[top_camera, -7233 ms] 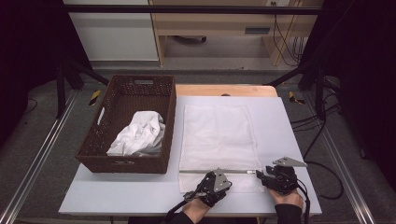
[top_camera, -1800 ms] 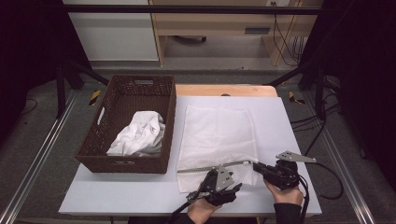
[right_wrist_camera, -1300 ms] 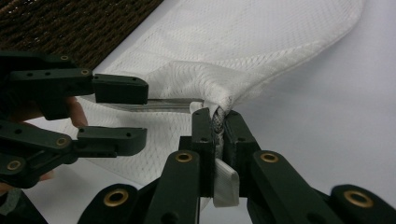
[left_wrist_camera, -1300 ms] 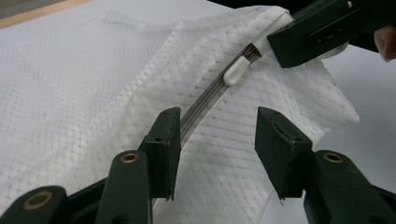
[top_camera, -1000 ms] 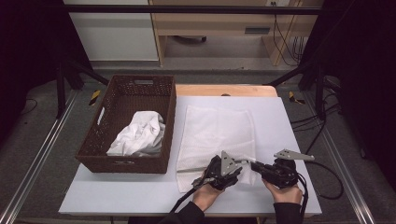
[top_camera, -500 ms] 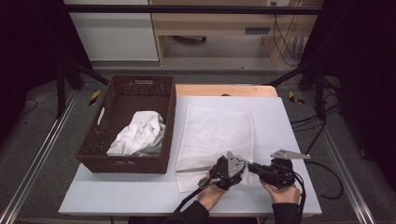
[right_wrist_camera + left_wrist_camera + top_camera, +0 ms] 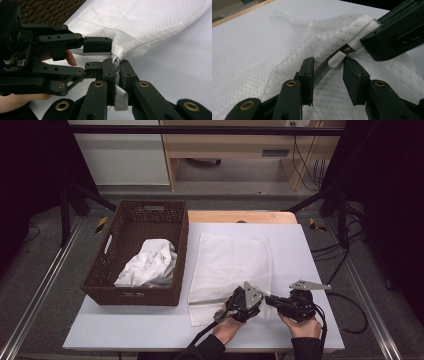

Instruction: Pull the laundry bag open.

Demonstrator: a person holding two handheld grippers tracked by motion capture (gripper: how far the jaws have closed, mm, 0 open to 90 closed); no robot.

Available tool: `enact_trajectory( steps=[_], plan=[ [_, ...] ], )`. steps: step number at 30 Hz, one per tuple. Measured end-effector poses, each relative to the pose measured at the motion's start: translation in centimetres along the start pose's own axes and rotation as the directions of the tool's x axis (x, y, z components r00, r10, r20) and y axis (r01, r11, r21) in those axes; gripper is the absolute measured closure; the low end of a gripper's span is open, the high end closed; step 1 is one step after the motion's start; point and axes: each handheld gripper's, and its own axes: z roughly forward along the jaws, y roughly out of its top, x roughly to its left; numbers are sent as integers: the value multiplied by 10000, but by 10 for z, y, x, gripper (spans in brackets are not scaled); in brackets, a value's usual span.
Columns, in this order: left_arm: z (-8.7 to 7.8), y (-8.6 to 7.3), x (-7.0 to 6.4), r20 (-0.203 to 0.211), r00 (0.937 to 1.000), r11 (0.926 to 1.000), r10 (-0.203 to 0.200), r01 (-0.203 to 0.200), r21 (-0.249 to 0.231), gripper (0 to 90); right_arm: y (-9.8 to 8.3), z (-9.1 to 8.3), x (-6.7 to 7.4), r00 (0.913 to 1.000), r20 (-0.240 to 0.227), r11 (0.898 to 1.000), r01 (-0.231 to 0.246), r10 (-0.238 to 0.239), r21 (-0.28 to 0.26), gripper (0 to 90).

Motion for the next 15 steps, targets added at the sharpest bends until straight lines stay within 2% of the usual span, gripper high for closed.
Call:
enact_trajectory(
  steps=[5, 9, 12, 15],
  plan=[
    [2, -3, 2, -95, 9999, 9999, -60, 61, 92, 627, 0, 2, 1, 10000, 65, 10000, 17, -18, 80, 849],
    [0, -3, 4, -106, 9995, 9995, -300, 300, -70, 681, 1, 2, 1, 10000, 47, 9999, -21, 20, 114, 849],
    [-3, -3, 2, -229, 9997, 9997, -129, 124, -233, 686, 1, 2, 0, 10000, 6, 10000, -35, 35, 68, 849],
    [-8, -2, -1, -129, 9999, 9988, -109, 103, -470, 684, 1, 2, -1, 10000, 33, 10000, -47, 47, 56, 849]
  ],
)
